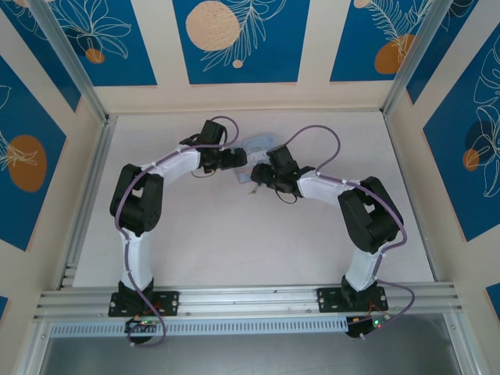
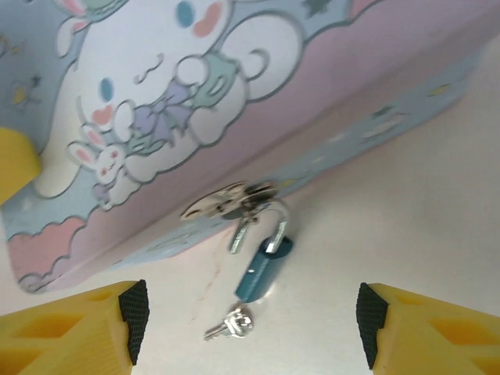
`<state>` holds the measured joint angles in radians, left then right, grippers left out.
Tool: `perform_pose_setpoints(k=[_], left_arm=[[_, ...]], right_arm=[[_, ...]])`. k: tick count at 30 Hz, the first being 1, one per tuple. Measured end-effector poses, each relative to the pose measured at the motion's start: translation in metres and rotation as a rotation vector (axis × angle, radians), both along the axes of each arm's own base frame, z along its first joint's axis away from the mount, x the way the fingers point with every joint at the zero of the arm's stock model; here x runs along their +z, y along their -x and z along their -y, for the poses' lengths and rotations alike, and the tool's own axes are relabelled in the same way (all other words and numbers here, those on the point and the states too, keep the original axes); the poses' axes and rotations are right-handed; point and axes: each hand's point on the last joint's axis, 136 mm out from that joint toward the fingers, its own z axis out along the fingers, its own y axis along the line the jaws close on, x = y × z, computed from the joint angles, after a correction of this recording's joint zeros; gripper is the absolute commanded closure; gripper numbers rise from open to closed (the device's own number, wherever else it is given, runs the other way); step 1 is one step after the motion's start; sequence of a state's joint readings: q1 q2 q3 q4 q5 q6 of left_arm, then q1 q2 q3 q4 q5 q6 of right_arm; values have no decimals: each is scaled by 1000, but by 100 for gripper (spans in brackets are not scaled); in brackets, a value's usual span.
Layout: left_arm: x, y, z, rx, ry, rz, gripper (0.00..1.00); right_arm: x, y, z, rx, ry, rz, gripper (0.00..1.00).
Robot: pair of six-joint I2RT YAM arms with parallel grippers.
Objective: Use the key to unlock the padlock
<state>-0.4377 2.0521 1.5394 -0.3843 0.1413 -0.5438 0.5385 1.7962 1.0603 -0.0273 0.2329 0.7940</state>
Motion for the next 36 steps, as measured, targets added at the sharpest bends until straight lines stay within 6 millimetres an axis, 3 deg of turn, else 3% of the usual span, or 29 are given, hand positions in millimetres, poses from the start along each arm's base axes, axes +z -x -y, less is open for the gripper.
perform_pose_setpoints(k=[4,15,26,32,36], left_arm=[[0,0,0,-2,6,-1,1],[0,0,1,0,13,-4,1],[0,1,1,0,15,-6,1],[0,1,1,0,16,-6,1],[0,1,1,1,16,-6,1]], right_arm=[[-11,5,3,23,-43,-6,32],[-20,-2,0,51,-71,2,44],[-19,-8,-22,63,-26,-12,54],[-34,-2,-14,31,15,-68,60],[-33,-4,-12,17,30,-74,60]])
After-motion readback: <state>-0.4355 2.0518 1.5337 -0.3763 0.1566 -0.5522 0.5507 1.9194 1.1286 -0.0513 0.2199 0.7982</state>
